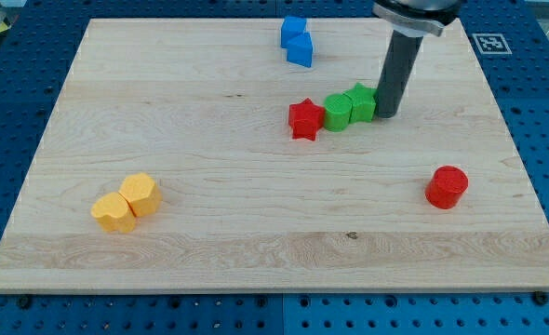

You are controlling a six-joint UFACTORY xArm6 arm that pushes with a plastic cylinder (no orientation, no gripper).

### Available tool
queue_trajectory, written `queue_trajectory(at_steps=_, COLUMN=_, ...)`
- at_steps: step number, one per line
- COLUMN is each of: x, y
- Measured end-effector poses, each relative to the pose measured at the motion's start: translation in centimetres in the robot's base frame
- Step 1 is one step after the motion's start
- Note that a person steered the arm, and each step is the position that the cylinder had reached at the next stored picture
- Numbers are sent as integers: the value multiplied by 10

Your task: Move the red circle towards the center of the board

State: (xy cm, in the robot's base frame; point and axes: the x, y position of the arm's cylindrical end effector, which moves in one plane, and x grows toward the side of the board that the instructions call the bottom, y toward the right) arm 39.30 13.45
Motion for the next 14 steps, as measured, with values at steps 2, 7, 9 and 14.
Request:
queue_trajectory(at_steps=2, x=8, y=-21)
queue_trajectory(at_steps=7, x=115, y=138)
queue_trajectory(at_steps=9, x=158, y=89)
queue_trajectory(at_steps=14, x=139, y=75)
